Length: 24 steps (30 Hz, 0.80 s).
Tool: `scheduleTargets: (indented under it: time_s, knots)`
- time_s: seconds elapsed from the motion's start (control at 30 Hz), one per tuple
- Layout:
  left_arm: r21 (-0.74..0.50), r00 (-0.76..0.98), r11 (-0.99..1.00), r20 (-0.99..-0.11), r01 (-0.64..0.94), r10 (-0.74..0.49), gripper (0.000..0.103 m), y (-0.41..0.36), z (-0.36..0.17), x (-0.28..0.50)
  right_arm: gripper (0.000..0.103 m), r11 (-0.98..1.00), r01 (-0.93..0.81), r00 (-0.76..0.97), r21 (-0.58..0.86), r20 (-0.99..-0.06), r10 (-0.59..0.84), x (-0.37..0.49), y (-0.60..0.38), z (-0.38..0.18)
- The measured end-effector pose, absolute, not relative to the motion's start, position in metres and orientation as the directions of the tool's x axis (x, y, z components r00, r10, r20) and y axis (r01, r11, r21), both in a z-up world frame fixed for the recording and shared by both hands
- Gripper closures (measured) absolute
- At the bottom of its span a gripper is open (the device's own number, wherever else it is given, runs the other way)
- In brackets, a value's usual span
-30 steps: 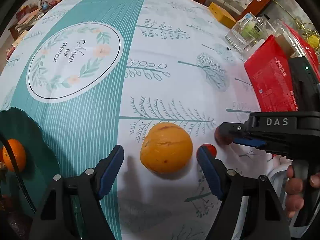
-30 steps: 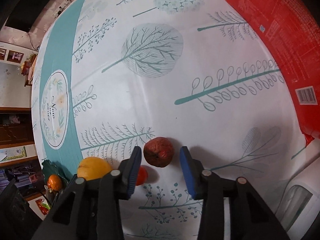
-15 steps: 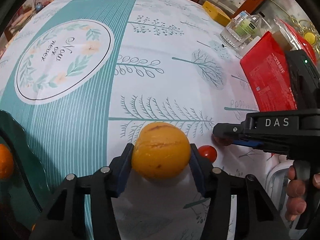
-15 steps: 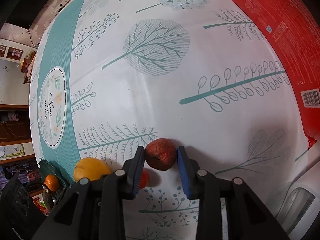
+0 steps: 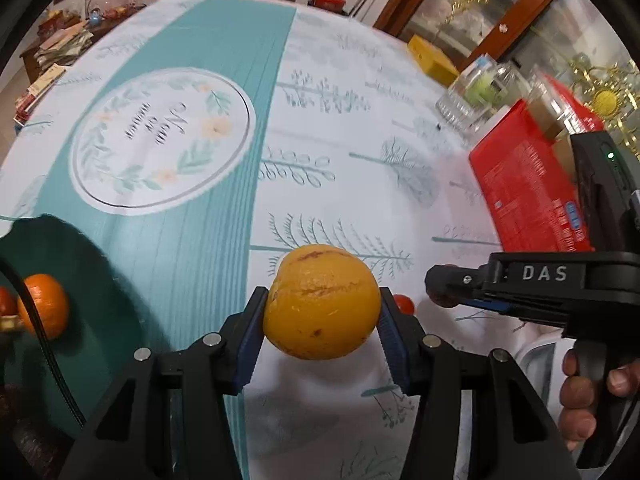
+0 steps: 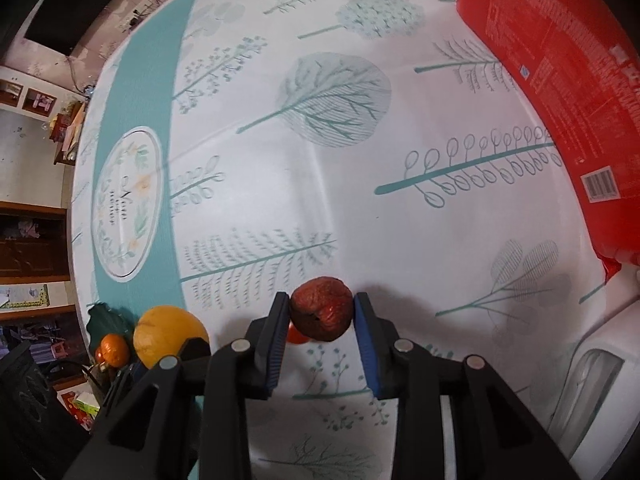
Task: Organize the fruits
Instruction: 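Place the orange on the plate with the left gripper while the right places the lychee there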
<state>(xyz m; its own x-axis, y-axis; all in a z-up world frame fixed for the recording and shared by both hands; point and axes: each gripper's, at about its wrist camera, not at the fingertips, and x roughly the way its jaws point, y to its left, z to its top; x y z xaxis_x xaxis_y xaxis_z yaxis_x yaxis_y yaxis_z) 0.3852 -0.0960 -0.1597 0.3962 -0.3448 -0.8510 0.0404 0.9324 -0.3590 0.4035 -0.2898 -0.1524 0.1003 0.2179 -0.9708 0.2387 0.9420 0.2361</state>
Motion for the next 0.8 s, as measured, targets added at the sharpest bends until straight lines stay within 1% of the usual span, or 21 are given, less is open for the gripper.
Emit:
scheduleTargets:
  time_s: [0.2, 0.43, 0.6, 0.8]
  knots:
    - [-0.38, 0.47, 0.924, -0.811, 0.03, -0.349, 0.051, -0.07, -0.125, 0.361, 0.071, 0.948, 0.19, 0.143, 0.255, -0.963, 0.23, 0.389, -0.267, -0.125]
    - [-0.385, 0.532, 0.923, -0.78, 0.005, -0.328, 0.051, -0.036, -0.097, 0.33, 0.071, 0.955, 0.127, 0.176, 0.27, -0.953, 0.246, 0.372, -0.234, -0.102]
    - [-0.378, 0.57, 0.926, -0.766, -0.024, -0.298, 0.051, -0.007, -0.085, 0.305, 0.071, 0.955, 0.083, 0.186, 0.285, -0.946, 0.266, 0.358, -0.207, -0.093]
    - [-0.362, 0.574, 0.929, -0.778, -0.078, -0.255, 0.051, 0.028, -0.085, 0.283, 0.07, 0.946, 0.029, 0.176, 0.322, -0.934, 0.312, 0.341, -0.172, -0.089]
